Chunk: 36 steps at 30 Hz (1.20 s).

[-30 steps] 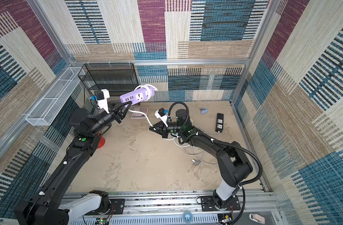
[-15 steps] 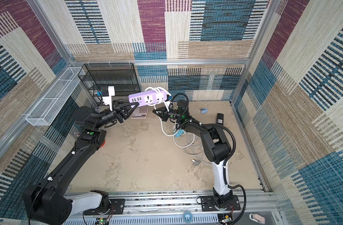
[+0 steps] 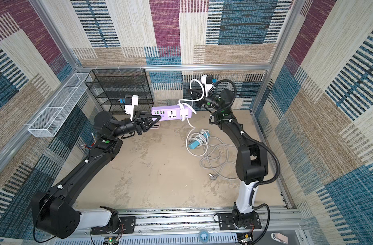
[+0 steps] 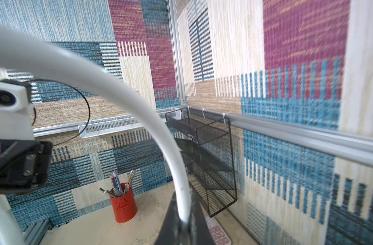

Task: Unwrap the cord wrapped around the power strip
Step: Unwrap the power cord from the power strip.

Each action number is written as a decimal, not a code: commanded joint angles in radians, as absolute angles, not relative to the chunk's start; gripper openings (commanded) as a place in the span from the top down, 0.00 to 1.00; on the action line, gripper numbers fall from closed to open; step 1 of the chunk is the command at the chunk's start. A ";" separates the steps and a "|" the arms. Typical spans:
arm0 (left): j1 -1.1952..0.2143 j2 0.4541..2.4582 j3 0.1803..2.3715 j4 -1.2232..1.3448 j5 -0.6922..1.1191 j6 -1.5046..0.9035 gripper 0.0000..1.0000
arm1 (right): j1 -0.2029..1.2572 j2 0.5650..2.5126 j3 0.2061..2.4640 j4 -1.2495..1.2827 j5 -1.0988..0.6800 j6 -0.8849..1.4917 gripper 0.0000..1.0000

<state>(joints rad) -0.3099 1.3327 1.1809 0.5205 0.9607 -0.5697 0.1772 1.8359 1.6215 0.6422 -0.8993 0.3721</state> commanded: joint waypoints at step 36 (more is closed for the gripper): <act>-0.265 0.978 1.057 0.167 0.057 -0.018 1.00 | 0.157 1.370 0.791 -0.044 -0.434 0.283 1.00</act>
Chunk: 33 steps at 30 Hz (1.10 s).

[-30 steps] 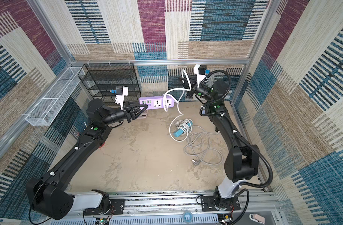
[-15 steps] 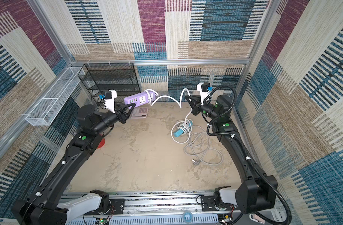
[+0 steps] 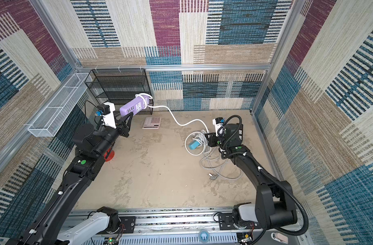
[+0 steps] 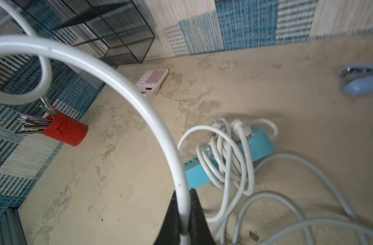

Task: Unwrap the cord wrapped around the power strip
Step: Unwrap the power cord from the power strip.

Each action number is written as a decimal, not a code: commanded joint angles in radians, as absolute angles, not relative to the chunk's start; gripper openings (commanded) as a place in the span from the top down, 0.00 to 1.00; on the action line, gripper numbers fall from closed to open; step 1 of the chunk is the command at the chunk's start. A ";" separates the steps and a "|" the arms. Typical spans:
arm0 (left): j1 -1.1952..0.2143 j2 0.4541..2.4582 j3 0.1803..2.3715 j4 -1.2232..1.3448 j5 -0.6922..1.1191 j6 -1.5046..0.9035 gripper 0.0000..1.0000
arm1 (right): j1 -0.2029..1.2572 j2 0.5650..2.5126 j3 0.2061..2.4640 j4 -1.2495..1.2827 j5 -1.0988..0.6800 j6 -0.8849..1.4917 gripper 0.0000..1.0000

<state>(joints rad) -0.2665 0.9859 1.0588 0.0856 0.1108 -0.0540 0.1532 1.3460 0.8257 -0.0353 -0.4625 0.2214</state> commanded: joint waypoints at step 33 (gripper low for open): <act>-0.241 1.006 1.057 0.207 0.215 -0.058 1.00 | 0.228 1.477 0.749 0.039 -0.459 0.300 0.27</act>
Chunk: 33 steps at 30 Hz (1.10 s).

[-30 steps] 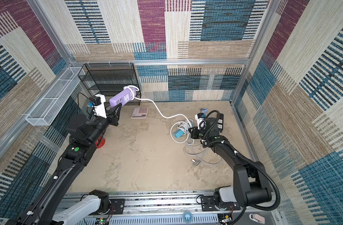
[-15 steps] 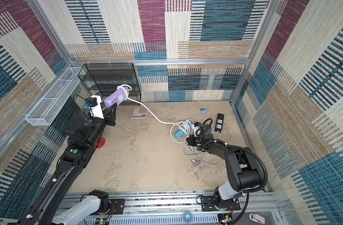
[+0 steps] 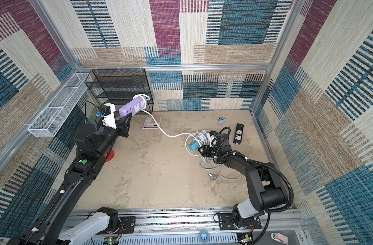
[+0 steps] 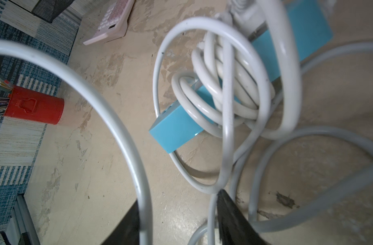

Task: Unwrap the cord wrapped around the power strip
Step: Unwrap the power cord from the power strip.

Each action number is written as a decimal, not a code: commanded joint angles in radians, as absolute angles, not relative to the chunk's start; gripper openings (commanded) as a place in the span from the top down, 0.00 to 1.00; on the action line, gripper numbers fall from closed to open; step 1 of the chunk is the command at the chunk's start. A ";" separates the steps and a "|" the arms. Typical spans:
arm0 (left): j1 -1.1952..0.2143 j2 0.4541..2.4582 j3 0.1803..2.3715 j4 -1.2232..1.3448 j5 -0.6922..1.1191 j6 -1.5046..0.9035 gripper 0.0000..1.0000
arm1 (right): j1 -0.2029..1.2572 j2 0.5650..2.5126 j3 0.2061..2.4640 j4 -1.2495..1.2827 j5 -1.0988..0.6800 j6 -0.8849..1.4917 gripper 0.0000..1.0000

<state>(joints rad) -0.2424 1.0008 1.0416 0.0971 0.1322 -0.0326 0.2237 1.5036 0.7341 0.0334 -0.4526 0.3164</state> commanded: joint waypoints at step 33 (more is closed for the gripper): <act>-0.242 1.078 1.088 0.451 0.730 -0.341 1.00 | 0.378 1.682 1.078 1.046 -0.922 0.497 0.02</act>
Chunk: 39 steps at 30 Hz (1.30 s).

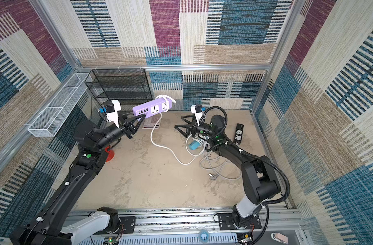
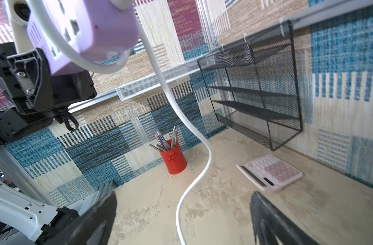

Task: Unwrap the cord wrapped around the power strip
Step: Unwrap the power cord from the power strip.

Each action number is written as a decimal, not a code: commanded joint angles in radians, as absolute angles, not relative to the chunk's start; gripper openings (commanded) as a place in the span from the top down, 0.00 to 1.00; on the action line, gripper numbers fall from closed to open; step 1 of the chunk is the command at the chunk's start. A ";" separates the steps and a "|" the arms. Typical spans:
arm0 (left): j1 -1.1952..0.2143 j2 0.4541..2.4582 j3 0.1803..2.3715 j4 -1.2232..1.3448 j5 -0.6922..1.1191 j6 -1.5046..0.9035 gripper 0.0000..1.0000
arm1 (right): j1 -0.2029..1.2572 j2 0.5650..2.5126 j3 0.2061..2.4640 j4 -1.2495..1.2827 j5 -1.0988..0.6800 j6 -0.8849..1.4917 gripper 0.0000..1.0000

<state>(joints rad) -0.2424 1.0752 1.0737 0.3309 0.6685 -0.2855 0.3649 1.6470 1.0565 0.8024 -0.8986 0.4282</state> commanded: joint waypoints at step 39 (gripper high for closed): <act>-0.242 1.147 1.121 0.481 0.837 -0.411 1.00 | 0.315 1.828 1.524 0.982 -0.888 0.449 1.00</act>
<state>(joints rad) -0.2424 1.1500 1.1061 0.4805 0.8627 -0.4408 0.3305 1.8729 1.5227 1.0409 -0.8902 0.5060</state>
